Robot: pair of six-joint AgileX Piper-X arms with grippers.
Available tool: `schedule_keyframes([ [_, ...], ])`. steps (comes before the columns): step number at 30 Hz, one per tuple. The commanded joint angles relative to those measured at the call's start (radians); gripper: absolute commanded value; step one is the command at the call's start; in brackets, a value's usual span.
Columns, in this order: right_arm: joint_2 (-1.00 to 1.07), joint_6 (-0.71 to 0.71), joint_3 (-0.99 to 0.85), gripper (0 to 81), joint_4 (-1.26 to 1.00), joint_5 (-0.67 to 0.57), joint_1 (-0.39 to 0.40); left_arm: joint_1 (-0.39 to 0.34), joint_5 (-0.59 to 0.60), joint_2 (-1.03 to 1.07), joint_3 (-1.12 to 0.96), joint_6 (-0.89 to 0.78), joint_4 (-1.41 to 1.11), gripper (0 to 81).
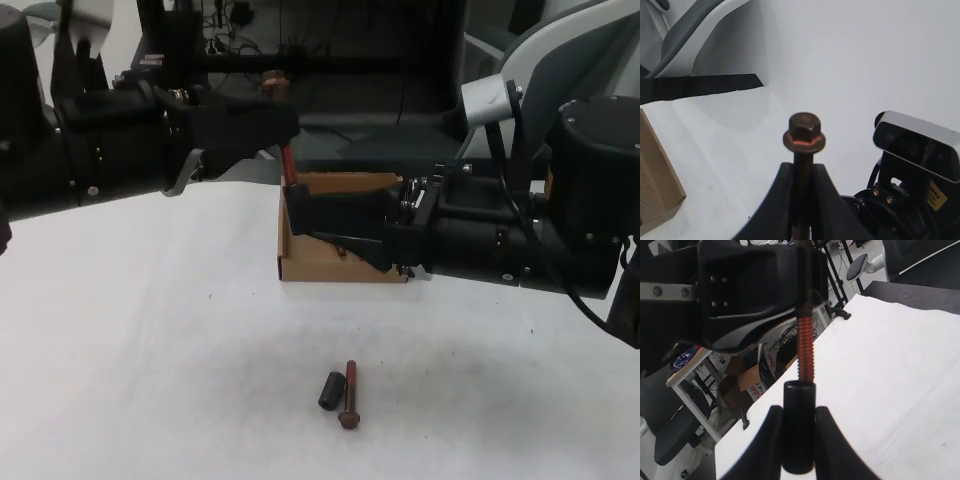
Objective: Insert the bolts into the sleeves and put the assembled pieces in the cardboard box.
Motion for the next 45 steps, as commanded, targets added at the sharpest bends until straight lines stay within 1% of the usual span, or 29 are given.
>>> schedule_keyframes([
  [1, -0.003, 0.007, -0.007, 0.4, -0.032, 0.008, -0.003, -0.019, 0.006, -0.004, -0.007, 0.002, 0.011, 1.7],
  [7, -0.003, 0.007, -0.007, 0.4, -0.032, 0.008, -0.003, -0.086, -0.013, -0.004, -0.006, 0.002, 0.011, 1.7],
  [9, -0.003, 0.007, -0.007, 0.4, -0.032, 0.008, -0.003, -0.095, -0.025, -0.004, -0.006, 0.002, 0.011, 1.7],
  [17, -0.003, 0.007, -0.007, 0.4, -0.032, 0.008, -0.003, -0.065, -0.040, -0.004, -0.006, 0.011, 0.047, 1.7],
  [23, -0.003, 0.007, -0.007, 0.4, -0.032, 0.008, -0.003, -0.065, -0.066, -0.004, -0.006, 0.140, 0.169, 1.7],
  [27, -0.003, 0.007, -0.007, 0.4, -0.032, 0.008, -0.003, -0.065, -0.071, -0.004, -0.006, 0.158, 0.176, 1.7],
  [34, -0.003, 0.007, -0.007, 0.4, -0.032, 0.008, -0.003, -0.065, -0.180, -0.004, -0.006, 0.162, 0.239, 1.7],
  [37, -0.003, 0.007, -0.007, 0.4, -0.032, 0.008, -0.003, -0.065, -0.196, -0.004, -0.006, 0.199, 0.254, 0.7],
  [38, -0.003, 0.004, -0.007, 0.4, -0.032, 0.008, -0.003, -0.065, -0.196, -0.004, -0.006, 0.205, 0.253, 2.9],
  [39, -0.003, 0.004, -0.007, 0.4, -0.032, 0.008, -0.003, -0.065, -0.196, -0.004, -0.006, 0.205, 0.248, 8.4],
  [40, -0.003, 0.004, -0.007, 0.4, -0.032, 0.008, -0.003, -0.065, -0.193, -0.004, -0.006, 0.205, 0.241, 18.2],
  [41, -0.003, 0.004, -0.007, 0.4, -0.032, 0.008, -0.003, -0.065, -0.187, -0.004, -0.006, 0.205, 0.233, 30.8],
  [43, -0.003, 0.004, -0.007, 0.4, -0.032, 0.008, -0.003, -0.065, -0.184, -0.004, -0.006, 0.187, 0.218, 60.2],
  [44, -0.003, 0.004, -0.007, 0.4, -0.032, 0.008, -0.003, -0.065, -0.184, -0.004, -0.006, 0.170, 0.211, 70.0],
  [45, -0.003, 0.004, -0.007, 0.4, -0.032, 0.008, -0.003, -0.065, -0.184, -0.004, -0.006, 0.155, 0.204, 70.0],
])
